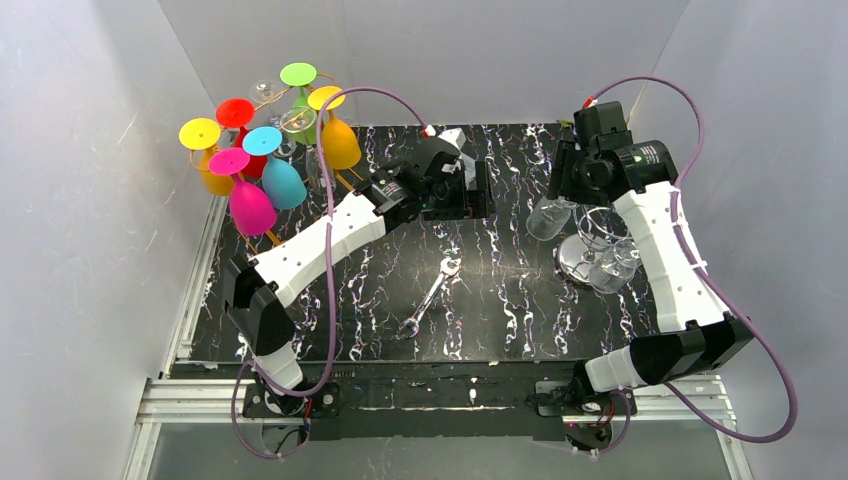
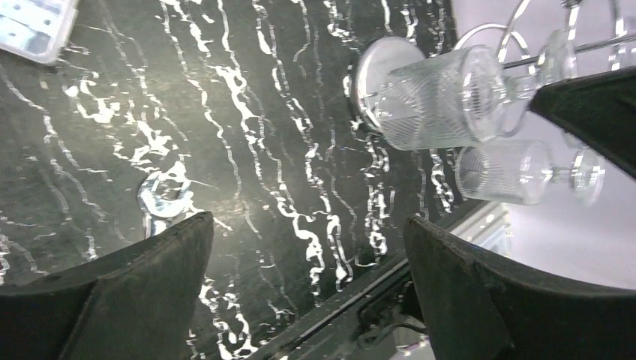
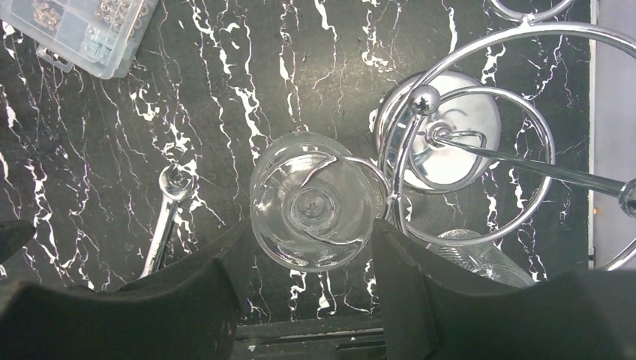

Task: Take the wine glass off the wine glass rack
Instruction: Pick up the wine glass from the wine rack, then place the wine glass at the center of the board.

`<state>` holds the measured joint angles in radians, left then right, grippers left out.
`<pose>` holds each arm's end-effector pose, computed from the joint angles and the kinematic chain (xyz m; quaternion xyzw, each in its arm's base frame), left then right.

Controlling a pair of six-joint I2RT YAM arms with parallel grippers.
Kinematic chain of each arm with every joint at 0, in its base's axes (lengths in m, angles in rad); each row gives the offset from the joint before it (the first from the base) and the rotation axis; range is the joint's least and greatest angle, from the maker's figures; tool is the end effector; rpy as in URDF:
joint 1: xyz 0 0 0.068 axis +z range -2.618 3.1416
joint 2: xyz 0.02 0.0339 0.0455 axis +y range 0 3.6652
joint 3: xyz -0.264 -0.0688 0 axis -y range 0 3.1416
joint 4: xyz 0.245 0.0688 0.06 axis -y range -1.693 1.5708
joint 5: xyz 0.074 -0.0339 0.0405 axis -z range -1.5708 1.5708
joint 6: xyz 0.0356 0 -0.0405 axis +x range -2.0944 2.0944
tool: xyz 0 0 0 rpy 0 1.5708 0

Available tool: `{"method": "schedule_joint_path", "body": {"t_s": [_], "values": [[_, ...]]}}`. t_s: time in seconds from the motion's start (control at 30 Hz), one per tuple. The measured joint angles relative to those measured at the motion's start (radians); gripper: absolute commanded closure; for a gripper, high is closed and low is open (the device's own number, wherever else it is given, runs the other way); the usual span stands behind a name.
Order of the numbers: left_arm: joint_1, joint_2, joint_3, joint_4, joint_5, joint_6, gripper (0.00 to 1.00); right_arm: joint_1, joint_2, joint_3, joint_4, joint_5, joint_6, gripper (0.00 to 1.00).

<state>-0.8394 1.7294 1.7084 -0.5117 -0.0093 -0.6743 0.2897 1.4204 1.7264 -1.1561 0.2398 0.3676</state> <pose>0.2690 -0.2992 0.3734 0.0693 0.8655 -0.3377 0.3634 0.2589 0.0684 0.4240 0.0783 0.9267 0.0071 0.3675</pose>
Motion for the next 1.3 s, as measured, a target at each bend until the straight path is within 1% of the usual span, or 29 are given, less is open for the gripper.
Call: {"method": "schedule_joint_path", "body": {"t_s": [0.23, 0.33, 0.37, 0.73, 0.93, 1.3], "values": [[0.012, 0.060, 0.009, 0.094, 0.104, -0.087, 0.17, 0.000, 0.006, 0.037, -0.014, -0.020, 0.016, 0.73], [0.029, 0.068, -0.009, 0.169, 0.160, -0.144, 0.23, 0.000, 0.013, 0.047, -0.015, -0.045, 0.023, 0.73], [0.040, 0.061, -0.052, 0.222, 0.188, -0.171, 0.24, 0.000, 0.018, 0.056, -0.016, -0.058, 0.027, 0.74], [0.090, 0.052, -0.273, 0.452, 0.303, -0.327, 0.33, 0.000, 0.030, 0.084, -0.015, -0.115, 0.055, 0.75], [0.105, 0.027, -0.349, 0.580, 0.344, -0.413, 0.36, 0.000, 0.056, 0.118, -0.014, -0.151, 0.075, 0.75], [0.151, -0.023, -0.482, 0.880, 0.419, -0.599, 0.43, 0.000, 0.082, 0.187, -0.011, -0.225, 0.121, 0.75]]}}
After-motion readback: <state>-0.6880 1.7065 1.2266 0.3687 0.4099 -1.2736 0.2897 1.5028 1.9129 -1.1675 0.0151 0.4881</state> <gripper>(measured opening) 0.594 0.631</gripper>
